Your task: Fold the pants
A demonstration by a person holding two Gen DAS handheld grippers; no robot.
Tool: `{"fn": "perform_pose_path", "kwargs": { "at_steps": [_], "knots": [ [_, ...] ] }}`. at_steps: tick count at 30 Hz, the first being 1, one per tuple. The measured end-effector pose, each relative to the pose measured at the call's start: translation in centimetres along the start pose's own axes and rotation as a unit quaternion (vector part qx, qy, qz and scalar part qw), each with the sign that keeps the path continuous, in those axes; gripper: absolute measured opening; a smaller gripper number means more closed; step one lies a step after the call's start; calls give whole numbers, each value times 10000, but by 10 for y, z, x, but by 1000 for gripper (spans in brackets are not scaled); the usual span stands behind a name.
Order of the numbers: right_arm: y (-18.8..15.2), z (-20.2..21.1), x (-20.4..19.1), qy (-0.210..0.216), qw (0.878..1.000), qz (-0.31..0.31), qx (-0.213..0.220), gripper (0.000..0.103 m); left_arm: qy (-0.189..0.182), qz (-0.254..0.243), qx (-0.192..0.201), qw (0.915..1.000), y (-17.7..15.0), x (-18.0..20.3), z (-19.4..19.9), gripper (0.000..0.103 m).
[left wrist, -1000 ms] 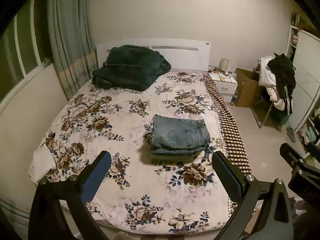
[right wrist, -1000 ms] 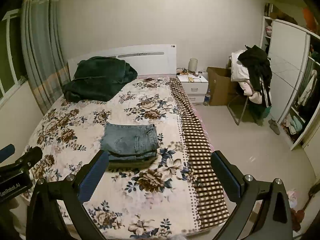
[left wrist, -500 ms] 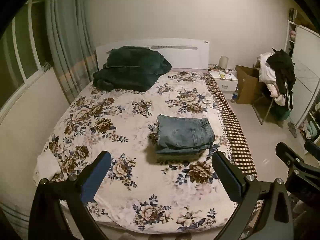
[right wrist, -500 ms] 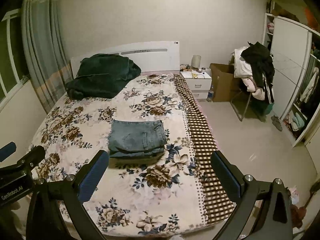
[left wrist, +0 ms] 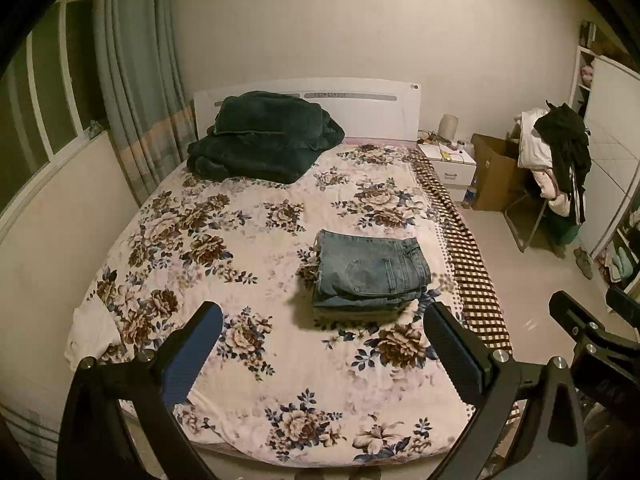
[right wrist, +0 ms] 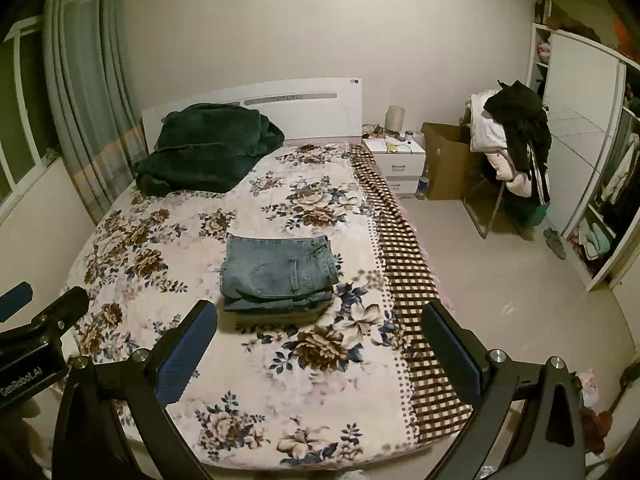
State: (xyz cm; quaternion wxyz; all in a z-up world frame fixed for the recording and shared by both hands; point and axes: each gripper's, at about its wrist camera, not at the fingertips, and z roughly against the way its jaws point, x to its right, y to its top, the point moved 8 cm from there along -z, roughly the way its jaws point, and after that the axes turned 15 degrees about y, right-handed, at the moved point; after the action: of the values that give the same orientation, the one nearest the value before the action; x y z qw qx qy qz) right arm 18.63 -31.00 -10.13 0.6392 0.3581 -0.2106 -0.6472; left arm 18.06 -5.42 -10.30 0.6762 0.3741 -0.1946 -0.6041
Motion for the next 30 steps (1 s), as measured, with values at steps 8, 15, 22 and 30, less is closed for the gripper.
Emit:
{"fn": "perform_pose_path", "kwargs": {
  "at_steps": [8, 15, 22, 30],
  "knots": [
    [-1, 1, 0, -47, 10000, 48, 12, 103, 7, 28, 1, 10000, 1, -2, 0, 103],
    [-1, 1, 1, -43, 10000, 55, -1, 103, 28, 50, 4, 10000, 1, -1, 3, 103],
    [-1, 4, 5, -56, 10000, 56, -2, 103, 30, 59, 7, 10000, 1, -1, 4, 103],
    [-3, 7, 7, -63, 10000, 64, 5, 103, 25, 74, 0, 10000, -2, 3, 9, 103]
  ]
}}
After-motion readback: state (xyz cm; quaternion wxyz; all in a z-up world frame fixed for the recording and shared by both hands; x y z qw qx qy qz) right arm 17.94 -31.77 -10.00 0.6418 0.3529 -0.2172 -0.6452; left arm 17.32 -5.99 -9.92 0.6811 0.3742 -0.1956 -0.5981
